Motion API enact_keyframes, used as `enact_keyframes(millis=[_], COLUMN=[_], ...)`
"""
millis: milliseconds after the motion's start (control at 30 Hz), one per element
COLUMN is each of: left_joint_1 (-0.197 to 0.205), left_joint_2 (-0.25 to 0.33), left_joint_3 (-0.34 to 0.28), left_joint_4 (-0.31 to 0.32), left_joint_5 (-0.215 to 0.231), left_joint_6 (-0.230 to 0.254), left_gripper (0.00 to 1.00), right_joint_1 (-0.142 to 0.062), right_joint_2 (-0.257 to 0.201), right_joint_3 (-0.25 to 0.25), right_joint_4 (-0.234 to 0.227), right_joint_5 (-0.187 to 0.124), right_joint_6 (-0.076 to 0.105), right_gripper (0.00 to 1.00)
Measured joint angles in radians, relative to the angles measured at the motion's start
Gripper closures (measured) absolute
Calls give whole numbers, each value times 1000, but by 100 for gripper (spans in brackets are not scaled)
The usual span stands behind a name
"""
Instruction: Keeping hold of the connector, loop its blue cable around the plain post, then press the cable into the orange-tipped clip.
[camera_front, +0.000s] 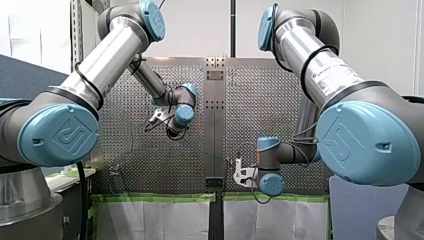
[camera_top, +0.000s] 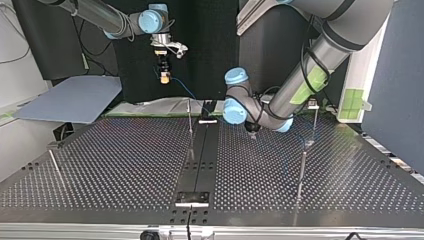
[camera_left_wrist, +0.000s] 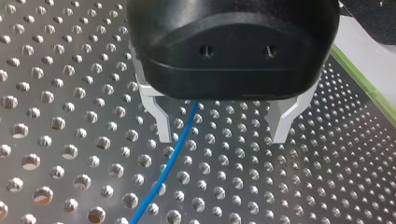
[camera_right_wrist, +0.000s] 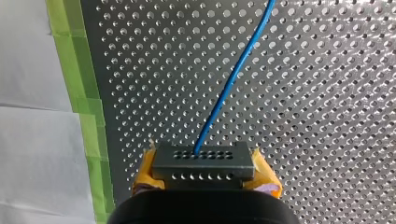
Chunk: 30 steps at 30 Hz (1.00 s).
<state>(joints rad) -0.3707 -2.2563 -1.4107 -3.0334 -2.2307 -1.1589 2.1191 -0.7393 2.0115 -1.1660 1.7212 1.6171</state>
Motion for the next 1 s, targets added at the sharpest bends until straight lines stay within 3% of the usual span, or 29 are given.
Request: enact_keyframes(millis=[300, 633, 1000], left_joint_1=[-18, -48, -87], left_joint_2=[-7, -70, -86], left_joint_3=[-1, -3, -3], left_joint_4=[13, 28, 35], left_joint_5=[18, 61, 63], left_joint_6=[-17, -53, -68], left_gripper=[0, 0, 0], right_joint_1=[0, 5, 11], right_joint_2=[0, 0, -1], right_joint_3=[0, 0, 0], right_joint_4=[0, 0, -6], right_joint_5=[0, 0, 0], right_joint_6=[0, 0, -1], right_gripper=[100, 100, 100])
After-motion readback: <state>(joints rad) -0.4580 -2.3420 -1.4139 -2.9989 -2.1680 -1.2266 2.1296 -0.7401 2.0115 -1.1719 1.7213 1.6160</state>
